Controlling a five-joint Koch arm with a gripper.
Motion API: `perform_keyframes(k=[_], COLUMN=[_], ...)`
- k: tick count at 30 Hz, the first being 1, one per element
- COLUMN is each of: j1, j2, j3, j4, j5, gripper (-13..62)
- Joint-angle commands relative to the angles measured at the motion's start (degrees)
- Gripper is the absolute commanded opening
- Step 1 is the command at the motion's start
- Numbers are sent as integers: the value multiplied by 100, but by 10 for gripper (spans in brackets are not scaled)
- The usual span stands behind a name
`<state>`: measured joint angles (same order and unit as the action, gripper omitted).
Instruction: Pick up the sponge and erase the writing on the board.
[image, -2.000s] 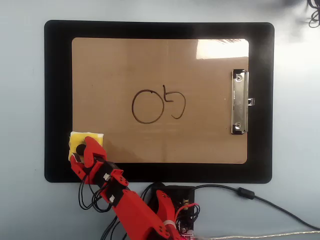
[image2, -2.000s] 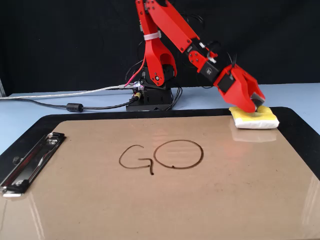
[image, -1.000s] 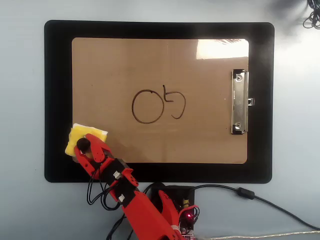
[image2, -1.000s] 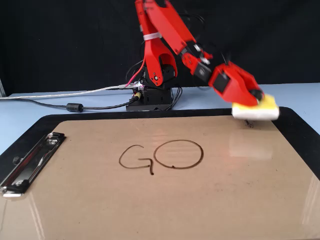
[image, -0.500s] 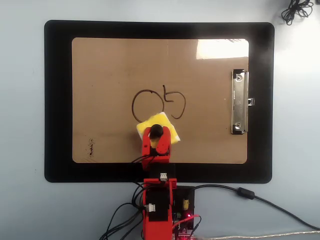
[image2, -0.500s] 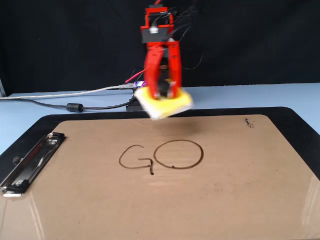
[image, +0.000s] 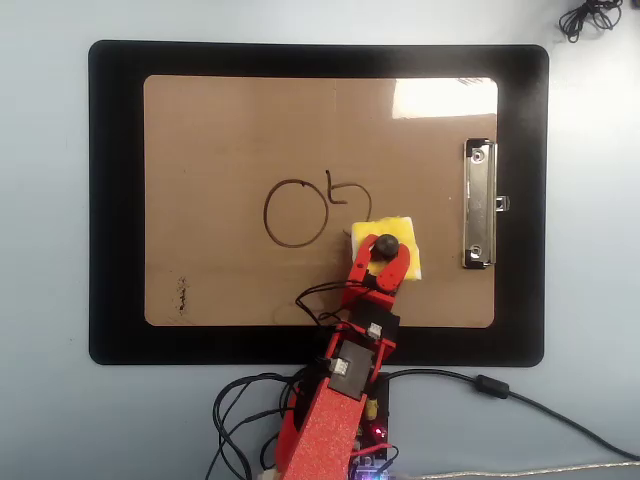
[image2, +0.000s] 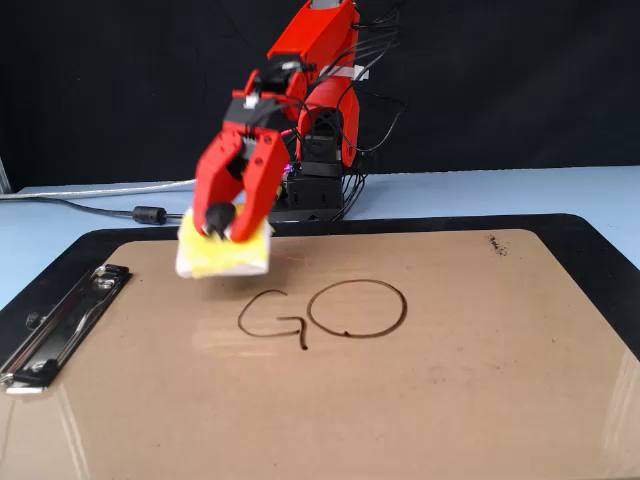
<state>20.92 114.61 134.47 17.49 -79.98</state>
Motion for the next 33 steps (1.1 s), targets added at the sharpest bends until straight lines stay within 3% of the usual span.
perform_keyframes(k=[1, 8, 17, 24, 26, 29, 33], j1=[53, -457, -817, -1134, -1107, -1081, -1072], j2=[88, 0, -1415, -3683, -3876, -3173, -932], j3=[-35, 264, 413, -1890, -2057, -1028, 1187], j4=[-475, -1222, -2892, -3103, -3041, -3023, -2979], j5=[-70, -343, -624, -633, -633, -606, -615], gripper=[-80, -80, -81, -80, -80, -80, -80])
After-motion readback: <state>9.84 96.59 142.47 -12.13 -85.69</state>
